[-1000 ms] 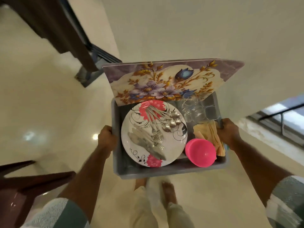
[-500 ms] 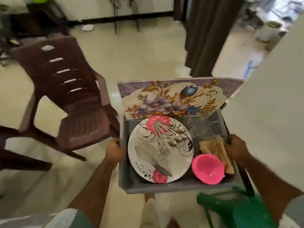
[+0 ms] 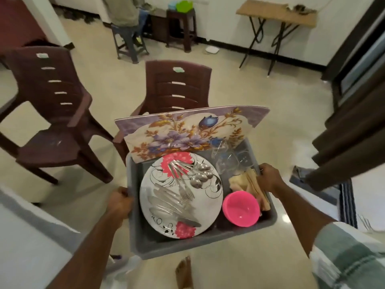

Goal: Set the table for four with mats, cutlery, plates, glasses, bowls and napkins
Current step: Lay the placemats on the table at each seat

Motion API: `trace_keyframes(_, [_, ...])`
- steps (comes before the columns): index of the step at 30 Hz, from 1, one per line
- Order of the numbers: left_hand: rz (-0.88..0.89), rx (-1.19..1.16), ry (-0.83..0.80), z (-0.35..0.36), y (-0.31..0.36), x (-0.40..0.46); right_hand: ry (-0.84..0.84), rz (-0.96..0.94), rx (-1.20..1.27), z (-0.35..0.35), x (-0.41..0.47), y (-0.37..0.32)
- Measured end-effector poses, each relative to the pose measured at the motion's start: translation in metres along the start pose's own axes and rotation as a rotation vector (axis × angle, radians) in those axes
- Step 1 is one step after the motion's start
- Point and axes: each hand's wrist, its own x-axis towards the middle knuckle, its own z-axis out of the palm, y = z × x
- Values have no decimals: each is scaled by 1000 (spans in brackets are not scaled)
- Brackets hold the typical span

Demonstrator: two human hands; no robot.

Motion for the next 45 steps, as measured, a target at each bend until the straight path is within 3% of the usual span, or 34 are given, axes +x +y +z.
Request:
trace_keyframes(8, [-192,-128,140,-37,1,59,-147,-194,-153,21,107,-143])
trace_keyframes(19, [-451,-243,325,-12,-3,112,-313,-498,-374,81,249,-283])
trace_keyframes(24, [-526,-252,381,9,-4,127,-380,-535,-425,116,296,-316])
trace_keyframes(32, [-628,-394,344,34,-19,162,-363,-519,-420,164,333,-339])
trace_keyframes(45, [-684,-658,355,91,-40,213,-420,-491,-428,226,407,-344])
